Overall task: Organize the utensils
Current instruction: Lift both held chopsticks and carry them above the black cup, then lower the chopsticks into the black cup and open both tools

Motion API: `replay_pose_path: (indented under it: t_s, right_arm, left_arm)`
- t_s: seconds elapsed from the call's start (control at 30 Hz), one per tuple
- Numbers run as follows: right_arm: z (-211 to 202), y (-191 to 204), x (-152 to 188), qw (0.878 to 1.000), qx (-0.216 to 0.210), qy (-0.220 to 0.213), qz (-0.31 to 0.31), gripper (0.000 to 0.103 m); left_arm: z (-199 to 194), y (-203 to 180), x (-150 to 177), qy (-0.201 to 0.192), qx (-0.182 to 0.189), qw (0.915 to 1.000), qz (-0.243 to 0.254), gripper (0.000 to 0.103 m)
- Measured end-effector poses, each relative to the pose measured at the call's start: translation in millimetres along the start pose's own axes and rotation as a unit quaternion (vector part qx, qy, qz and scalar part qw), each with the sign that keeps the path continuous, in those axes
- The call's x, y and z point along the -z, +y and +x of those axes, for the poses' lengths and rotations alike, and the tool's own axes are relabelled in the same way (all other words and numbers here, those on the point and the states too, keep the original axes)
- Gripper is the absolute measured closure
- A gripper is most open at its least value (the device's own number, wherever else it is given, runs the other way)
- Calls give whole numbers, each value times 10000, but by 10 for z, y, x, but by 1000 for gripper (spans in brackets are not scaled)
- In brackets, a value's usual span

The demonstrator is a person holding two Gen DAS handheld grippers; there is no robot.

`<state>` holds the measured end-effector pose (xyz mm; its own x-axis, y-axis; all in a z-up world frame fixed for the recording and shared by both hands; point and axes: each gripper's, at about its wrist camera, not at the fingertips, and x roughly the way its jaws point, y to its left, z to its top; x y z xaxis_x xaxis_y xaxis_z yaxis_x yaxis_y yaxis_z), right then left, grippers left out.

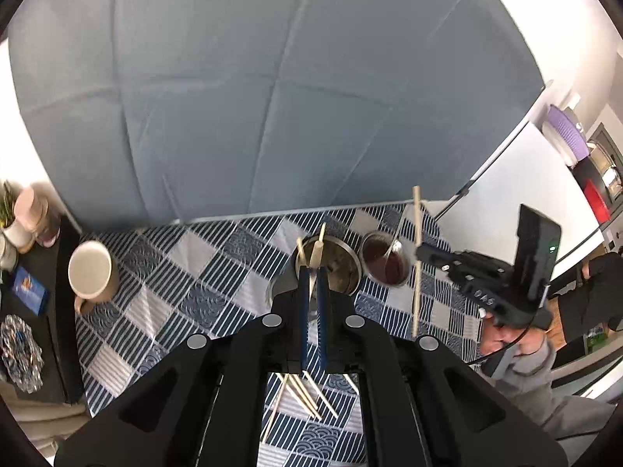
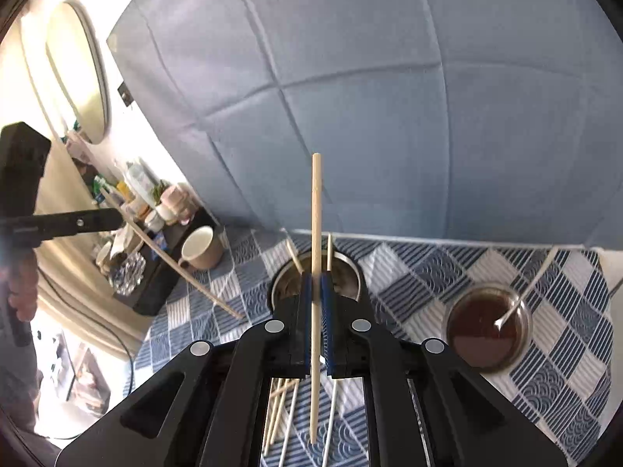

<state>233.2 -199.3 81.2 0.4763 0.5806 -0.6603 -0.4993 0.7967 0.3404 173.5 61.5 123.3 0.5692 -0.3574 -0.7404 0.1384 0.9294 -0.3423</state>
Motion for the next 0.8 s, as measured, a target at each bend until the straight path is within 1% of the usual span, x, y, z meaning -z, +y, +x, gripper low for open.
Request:
replay_pose_path:
  t_s: [0.1, 0.17, 0.4, 0.6, 0.8]
  right_arm:
    - [44, 48, -100, 9999, -6, -143, -82, 98]
    - [77, 75, -155, 9997, -11, -213, -133, 98]
    - [225, 48, -289, 9993, -89, -318, -148, 98]
    - [410, -69, -389, 9992, -200, -354, 9, 98]
    - [613, -133, -491, 9976, -274, -628, 100, 98]
  left_arm:
    - [34, -86, -95, -24, 42, 9999, 131, 99]
    - [81, -116, -140, -19, 121, 9998, 131, 99]
    - [336, -171, -257, 105, 246, 9995, 172, 99]
    - [640, -91, -259, 363, 242, 9990, 110, 99]
    - [883, 72, -233, 593, 201, 9980, 14, 99]
